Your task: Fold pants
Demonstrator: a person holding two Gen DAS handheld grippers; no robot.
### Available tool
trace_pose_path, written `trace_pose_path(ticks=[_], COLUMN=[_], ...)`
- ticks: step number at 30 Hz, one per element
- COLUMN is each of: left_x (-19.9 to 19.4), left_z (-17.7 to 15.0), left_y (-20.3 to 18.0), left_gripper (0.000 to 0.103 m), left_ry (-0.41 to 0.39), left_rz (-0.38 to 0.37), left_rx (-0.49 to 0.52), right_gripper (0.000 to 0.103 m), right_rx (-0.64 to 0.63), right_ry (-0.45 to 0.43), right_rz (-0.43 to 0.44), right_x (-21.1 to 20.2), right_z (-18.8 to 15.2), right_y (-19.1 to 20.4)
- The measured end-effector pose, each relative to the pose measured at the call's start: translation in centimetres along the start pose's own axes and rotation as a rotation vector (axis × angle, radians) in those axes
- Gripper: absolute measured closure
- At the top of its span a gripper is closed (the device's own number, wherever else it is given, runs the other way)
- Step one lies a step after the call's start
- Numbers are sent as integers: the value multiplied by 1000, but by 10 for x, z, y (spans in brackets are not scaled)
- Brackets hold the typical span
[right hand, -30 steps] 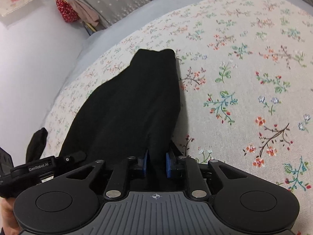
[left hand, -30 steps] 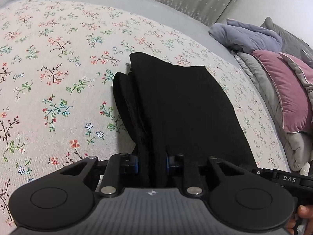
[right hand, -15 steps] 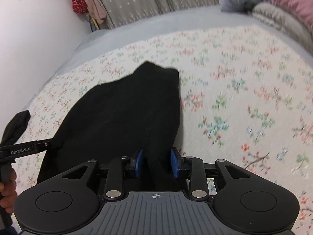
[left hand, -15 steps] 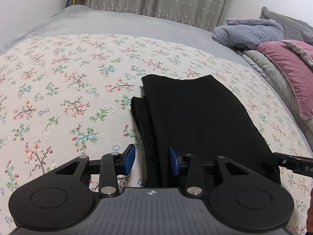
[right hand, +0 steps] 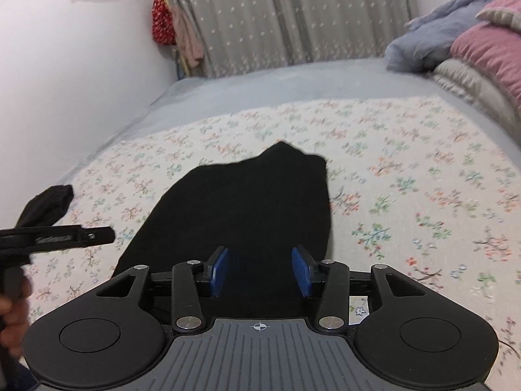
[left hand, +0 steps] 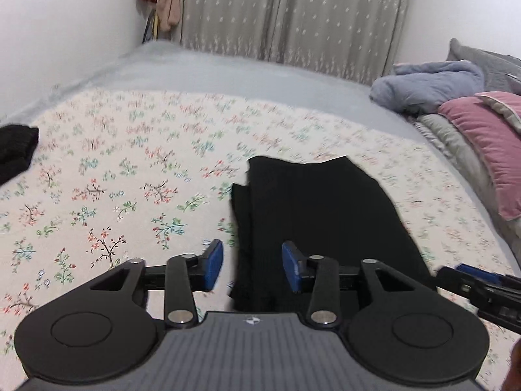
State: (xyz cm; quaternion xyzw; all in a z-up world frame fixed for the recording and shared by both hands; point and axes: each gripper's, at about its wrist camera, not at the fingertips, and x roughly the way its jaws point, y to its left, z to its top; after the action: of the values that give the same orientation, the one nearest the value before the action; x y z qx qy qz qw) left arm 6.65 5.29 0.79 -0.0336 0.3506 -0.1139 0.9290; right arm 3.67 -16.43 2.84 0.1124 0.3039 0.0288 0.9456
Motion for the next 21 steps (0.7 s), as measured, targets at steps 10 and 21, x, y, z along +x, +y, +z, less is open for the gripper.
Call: trace_pose_path(ticks=[10,21], left_x=[-43,-66], left_z=[-24,-48], left_y=[-27,-27], left_gripper=[34,10], left_ry=[-54,-105], left_rz=[47,6], left_rx=[22,34], right_gripper=[49,27], right_rx=[-17,-39], right_ry=[-69,-113], right_rz=[-51,-97], right_x=[-57,-105], right_z=[-18,-38], right_y=[22,36])
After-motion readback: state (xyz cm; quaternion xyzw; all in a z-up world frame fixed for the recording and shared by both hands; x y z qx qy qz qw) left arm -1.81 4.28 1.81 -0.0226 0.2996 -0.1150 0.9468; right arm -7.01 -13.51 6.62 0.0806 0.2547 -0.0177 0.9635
